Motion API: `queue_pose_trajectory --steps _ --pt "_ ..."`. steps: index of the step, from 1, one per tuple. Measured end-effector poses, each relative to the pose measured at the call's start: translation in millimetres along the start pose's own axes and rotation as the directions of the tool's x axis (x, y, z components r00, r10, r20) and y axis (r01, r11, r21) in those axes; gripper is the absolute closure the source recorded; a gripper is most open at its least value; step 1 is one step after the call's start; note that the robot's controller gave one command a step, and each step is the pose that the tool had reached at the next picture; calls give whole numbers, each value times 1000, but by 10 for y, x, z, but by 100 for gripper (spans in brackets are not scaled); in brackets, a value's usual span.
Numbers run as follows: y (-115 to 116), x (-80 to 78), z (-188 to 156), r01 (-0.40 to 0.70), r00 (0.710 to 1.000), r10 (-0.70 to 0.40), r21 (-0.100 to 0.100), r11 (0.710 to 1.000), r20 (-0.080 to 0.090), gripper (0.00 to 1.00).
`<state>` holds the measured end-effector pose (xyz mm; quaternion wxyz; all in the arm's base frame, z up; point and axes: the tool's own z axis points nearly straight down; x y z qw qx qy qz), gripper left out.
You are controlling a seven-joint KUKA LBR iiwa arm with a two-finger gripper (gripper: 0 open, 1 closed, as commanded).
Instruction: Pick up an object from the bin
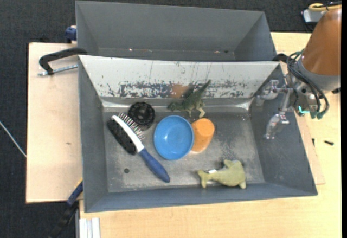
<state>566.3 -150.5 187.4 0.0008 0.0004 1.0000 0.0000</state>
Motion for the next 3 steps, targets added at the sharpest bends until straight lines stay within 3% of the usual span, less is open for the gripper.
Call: queue_pose_trajectory --steps 1,2,3 --pt "772 581 588 2 1000 -2 -6 1000 -11 0" --pt "794 674 1125 110 994 -110 1 994 15 0" --pt "786 734 1135 112 994 -112 -1 994 -8 100"
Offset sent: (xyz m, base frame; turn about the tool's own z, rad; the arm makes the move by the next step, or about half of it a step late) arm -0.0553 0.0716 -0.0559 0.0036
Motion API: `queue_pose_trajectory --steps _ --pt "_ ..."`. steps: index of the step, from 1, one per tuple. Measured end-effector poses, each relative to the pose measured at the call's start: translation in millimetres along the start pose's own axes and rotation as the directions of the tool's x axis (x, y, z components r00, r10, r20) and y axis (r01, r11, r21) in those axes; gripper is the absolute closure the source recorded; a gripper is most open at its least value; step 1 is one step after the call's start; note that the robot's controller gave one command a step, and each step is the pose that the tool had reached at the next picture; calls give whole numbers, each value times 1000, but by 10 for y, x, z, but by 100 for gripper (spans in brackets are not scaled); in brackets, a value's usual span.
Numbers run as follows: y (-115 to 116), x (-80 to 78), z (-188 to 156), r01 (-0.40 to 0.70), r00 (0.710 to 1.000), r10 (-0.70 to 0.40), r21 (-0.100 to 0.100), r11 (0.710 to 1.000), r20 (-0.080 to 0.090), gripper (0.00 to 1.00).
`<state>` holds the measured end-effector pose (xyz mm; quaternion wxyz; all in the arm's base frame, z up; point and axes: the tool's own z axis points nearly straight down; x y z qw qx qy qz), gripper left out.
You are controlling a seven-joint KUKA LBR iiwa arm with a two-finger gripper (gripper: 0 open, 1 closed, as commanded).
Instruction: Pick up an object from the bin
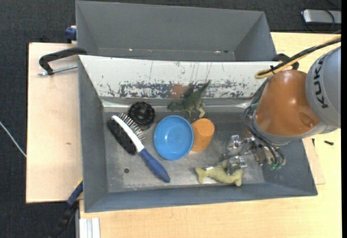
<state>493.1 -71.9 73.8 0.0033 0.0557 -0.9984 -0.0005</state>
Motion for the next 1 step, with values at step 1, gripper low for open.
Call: queue_pose_trajectory --steps 1 --pt "166 -19 -1905 175 984 -175 7 985 21 100"
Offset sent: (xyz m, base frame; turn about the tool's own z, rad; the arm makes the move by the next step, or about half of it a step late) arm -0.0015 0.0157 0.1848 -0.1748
